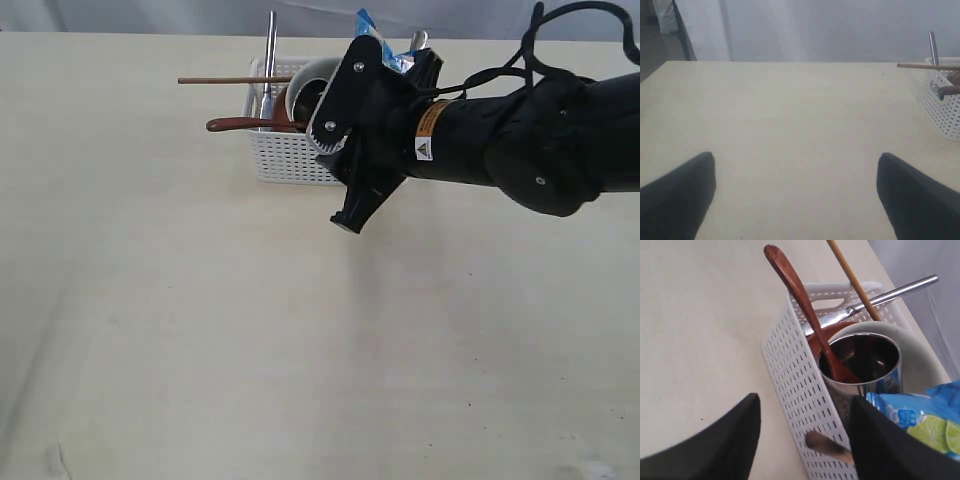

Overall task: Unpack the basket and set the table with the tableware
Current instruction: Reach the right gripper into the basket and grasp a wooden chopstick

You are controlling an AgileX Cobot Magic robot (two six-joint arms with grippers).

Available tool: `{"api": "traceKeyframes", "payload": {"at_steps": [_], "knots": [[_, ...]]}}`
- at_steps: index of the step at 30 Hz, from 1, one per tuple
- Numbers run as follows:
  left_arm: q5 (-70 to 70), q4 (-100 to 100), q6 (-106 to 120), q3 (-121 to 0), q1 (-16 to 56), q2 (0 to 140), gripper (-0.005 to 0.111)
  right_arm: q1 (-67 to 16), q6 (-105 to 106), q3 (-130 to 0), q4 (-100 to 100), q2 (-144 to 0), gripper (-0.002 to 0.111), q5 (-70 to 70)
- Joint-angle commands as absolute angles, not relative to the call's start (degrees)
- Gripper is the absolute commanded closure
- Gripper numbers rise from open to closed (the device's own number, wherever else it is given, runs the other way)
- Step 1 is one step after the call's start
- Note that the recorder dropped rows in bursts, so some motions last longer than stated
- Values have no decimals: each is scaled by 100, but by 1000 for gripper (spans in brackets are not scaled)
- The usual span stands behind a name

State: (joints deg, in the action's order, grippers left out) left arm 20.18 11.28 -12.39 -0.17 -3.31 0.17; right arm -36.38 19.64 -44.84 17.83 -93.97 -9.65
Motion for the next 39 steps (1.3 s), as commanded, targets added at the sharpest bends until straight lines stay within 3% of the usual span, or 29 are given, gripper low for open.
{"api": "traceKeyframes", "payload": {"at_steps": [1,5,15,21,39], "knots": [[1987,1135,-1270,0,-345,0,26,-3603,1988,-4523,1801,-9405,75,-1060],[1987,1135,-1270,0,-345,0,26,-3603,1988,-4523,1801,-9405,85,-1060],[1987,1135,-1270,0,-345,0,26,-3603,1988,-4523,1801,-9405,88,-1060],[1987,1121,-1270,0,-345,0,26,-3603,1988,-4523,1801,-9405,108,-1060],[1987,1121,-1270,0,-345,0,26,-3603,2069,-4523,1801,-8837,109,-1489]]}}
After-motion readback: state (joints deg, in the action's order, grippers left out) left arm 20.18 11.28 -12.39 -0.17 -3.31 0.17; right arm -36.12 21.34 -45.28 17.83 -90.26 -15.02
